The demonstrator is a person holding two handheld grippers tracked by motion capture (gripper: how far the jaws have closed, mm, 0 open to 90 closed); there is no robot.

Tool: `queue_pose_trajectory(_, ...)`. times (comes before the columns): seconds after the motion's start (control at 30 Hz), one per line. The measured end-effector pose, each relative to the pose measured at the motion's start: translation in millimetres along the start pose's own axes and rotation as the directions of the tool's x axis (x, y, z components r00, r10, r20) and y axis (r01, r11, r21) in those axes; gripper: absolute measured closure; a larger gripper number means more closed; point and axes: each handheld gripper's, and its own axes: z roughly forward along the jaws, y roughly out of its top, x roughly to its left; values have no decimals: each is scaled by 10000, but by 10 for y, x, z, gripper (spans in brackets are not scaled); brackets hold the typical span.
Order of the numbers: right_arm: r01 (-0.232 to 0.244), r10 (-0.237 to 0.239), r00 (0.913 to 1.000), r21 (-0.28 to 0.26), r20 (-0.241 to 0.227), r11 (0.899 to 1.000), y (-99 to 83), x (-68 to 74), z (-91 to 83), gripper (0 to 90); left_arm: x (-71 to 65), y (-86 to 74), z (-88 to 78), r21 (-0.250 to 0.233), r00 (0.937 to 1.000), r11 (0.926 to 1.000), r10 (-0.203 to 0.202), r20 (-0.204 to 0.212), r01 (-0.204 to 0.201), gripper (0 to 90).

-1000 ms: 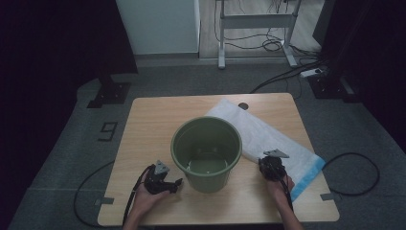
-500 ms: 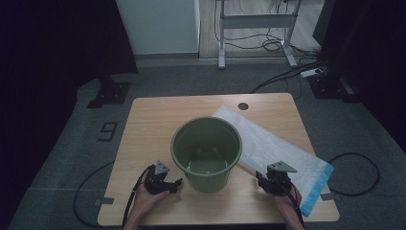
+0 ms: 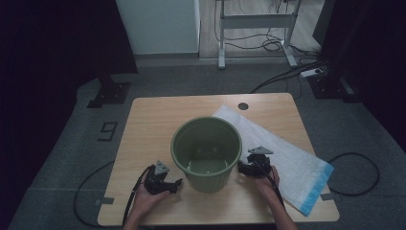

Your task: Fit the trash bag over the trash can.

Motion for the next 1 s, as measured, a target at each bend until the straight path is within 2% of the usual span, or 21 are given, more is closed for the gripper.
queue_pose_trajectory(0.03,-11,10,10000,160,82,9999,-1,1,25,259,0,0,0,2,10000,10000,8,-9,-8,174)
queue_pose_trajectory(0.07,80,-84,9995,120,308,9999,-4,4,33,268,1,0,0,3,10000,10000,9,6,-9,174)
queue_pose_trajectory(0.13,-54,48,9988,113,478,9999,6,-16,32,322,0,0,0,1,10000,10000,9,-8,-9,174)
queue_pose_trajectory(0.17,-130,123,9983,112,575,9999,12,-35,29,365,0,0,0,1,10000,10000,8,5,-8,174)
queue_pose_trajectory(0.2,-246,242,9972,51,701,9997,19,-75,27,458,0,0,0,2,10000,10000,8,4,-8,174)
queue_pose_trajectory(0.23,-246,242,9972,51,701,9997,19,-75,27,458,0,0,0,5,10000,10000,8,7,-8,174)
queue_pose_trajectory(0.3,-351,350,9958,-5,851,9994,30,-122,27,565,-1,-1,0,-2,10000,10000,1,-5,-1,175)
queue_pose_trajectory(0.33,-370,371,9952,-26,905,9993,36,-171,24,687,-1,-1,-1,2,10000,10000,1,-4,-1,175)
queue_pose_trajectory(0.37,-370,371,9952,-26,905,9993,36,-171,24,687,-1,-1,-1,2,10000,10000,0,-3,0,175)
queue_pose_trajectory(0.43,-391,391,9947,-18,952,9992,36,-232,16,828,-1,-1,-1,1,10000,10000,-2,-3,2,175)
queue_pose_trajectory(0.47,-455,456,9943,-30,966,9990,34,-257,13,854,-1,-1,-1,0,10000,10000,-2,-1,2,175)
queue_pose_trajectory(0.6,-1044,1064,9921,-326,669,9940,-4,-404,-23,884,2,0,0,5,10000,10000,27,6,-27,174)
queue_pose_trajectory(0.67,-1312,1350,9900,-853,403,9877,-5,-488,-121,886,2,0,0,5,10000,10000,26,6,-26,174)
queue_pose_trajectory(0.7,-1312,1350,9900,-853,403,9877,-5,-488,-121,886,2,0,0,5,10000,10000,25,5,-25,174)
queue_pose_trajectory(0.8,-1580,1627,9865,-1480,199,9763,46,-553,-292,887,2,0,0,4,10000,10000,25,5,-25,174)
queue_pose_trajectory(0.9,-2015,2021,9792,-2075,-187,9572,119,-626,-477,888,2,0,0,7,10000,10000,30,6,-30,174)
queue_pose_trajectory(0.93,-2336,2286,9723,-2461,-492,9407,168,-678,-602,888,0,0,1,-12,10000,10000,5,4,-5,174)
queue_pose_trajectory(0.97,-2336,2286,9723,-2461,-492,9407,168,-678,-602,888,0,0,1,-12,10000,10000,5,4,-5,174)
queue_pose_trajectory(1.0,-2399,2328,9708,-2639,-585,9342,193,-698,-664,888,0,0,1,-10,10000,10000,8,1,-8,174)
